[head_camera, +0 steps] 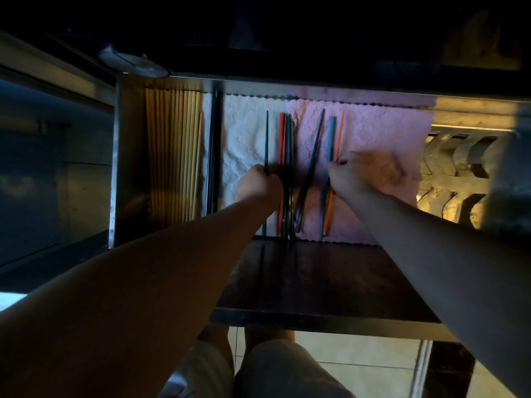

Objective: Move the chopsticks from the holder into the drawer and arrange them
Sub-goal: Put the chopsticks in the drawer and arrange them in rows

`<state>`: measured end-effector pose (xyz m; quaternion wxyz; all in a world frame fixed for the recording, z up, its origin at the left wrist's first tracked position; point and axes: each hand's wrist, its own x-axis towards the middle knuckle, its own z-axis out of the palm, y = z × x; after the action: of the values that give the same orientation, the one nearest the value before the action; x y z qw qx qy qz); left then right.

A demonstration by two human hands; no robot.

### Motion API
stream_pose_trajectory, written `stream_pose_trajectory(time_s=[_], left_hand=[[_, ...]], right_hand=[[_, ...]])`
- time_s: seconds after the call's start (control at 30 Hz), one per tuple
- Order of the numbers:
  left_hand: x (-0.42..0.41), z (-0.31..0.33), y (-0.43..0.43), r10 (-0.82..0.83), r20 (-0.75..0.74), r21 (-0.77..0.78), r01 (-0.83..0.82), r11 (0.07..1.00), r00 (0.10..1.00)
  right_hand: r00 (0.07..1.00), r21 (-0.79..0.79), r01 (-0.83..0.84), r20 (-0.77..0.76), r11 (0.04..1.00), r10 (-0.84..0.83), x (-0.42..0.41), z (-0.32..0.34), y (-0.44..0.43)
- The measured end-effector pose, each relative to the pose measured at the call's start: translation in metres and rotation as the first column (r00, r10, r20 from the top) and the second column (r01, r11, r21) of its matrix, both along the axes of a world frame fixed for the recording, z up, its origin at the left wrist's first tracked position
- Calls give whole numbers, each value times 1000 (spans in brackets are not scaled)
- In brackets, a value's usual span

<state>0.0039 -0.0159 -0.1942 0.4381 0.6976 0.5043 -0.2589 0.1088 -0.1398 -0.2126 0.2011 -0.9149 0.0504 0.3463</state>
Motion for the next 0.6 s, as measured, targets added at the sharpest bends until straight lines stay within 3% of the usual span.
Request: stream_pose_trajectory(time_s=[0.33, 0.43, 0.6], left_hand=[[1, -9, -12, 149, 44, 30, -150, 988, 988], [-1, -11, -11, 121, 42, 55, -123, 991, 992], [-2, -9, -5, 58, 22, 17, -59, 998, 998]], right_hand=[[999, 16, 25, -26, 1000, -25, -5, 8, -6], [999, -32, -52, -12, 998, 52, -6, 16, -9], [996, -55, 3, 86, 998, 2, -7, 13, -6]])
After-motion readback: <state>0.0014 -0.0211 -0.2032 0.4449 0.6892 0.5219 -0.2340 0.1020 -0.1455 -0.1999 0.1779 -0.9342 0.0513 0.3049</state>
